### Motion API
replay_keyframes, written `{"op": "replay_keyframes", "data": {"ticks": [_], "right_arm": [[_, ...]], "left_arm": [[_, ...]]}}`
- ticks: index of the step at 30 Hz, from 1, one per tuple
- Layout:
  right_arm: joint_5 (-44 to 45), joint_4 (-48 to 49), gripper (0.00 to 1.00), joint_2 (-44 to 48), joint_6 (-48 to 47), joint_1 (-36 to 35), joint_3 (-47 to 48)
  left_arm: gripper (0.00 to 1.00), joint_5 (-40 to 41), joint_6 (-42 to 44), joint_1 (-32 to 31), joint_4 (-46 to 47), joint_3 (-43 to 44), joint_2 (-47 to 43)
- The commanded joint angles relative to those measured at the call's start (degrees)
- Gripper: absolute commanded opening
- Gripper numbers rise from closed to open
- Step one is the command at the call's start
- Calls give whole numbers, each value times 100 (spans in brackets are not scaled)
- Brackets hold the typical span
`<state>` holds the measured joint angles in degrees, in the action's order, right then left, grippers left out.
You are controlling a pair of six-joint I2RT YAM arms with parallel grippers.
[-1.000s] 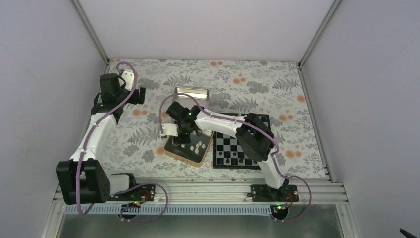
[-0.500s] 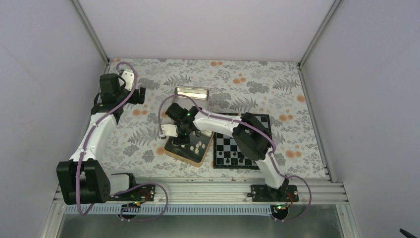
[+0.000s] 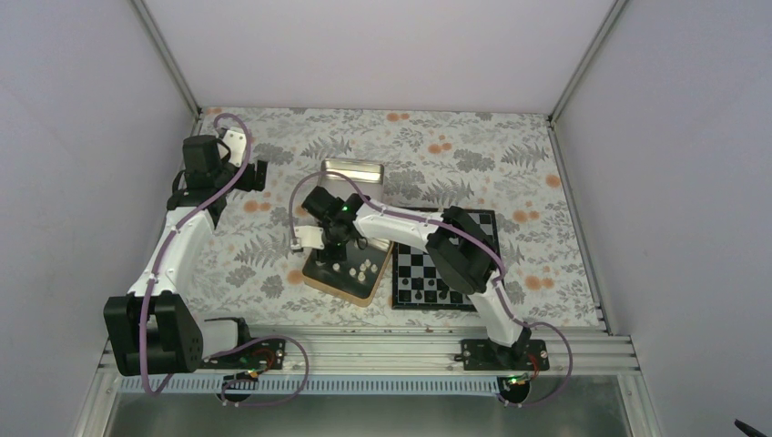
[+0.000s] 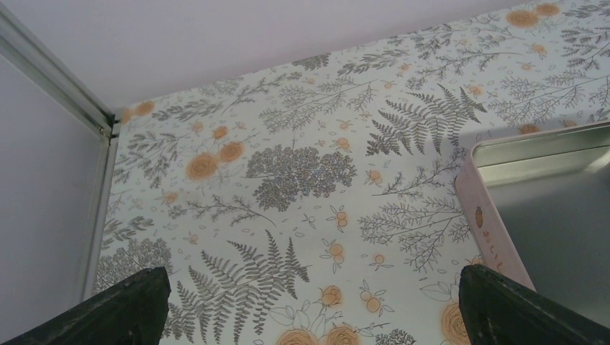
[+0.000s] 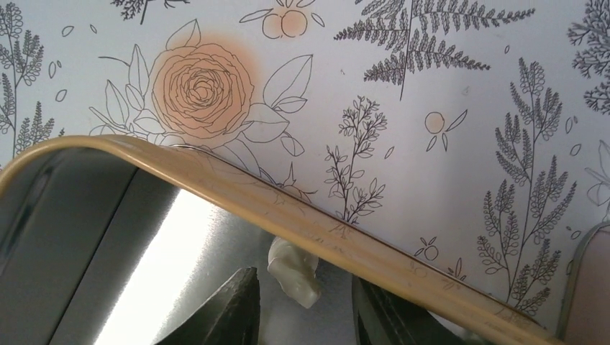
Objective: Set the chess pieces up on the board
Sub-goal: Pick up the chess piece from the storage box.
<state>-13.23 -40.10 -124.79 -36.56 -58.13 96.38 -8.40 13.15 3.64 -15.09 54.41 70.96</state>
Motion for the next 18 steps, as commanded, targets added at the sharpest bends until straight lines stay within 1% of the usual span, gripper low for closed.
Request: {"op": "replay_keyframes", "data": {"ticks": [1, 5, 11, 14, 18], "right_arm": [[-36, 2, 33, -77, -18, -62, 190], [-52, -60, 21, -140, -30, -68, 254], [-74, -87, 7, -69, -45, -76, 214], [-87, -96, 5, 27, -36, -77, 144], [-122, -95, 4, 214, -24, -74, 41]], "left_arm": [[100, -65, 74, 27, 77, -48, -111], [100, -65, 74, 28, 81, -45, -113], [100, -71, 83, 31, 80, -45, -100], [100, -83, 85, 27, 77, -42, -104], [100, -83, 83, 34, 69, -36, -102]]}}
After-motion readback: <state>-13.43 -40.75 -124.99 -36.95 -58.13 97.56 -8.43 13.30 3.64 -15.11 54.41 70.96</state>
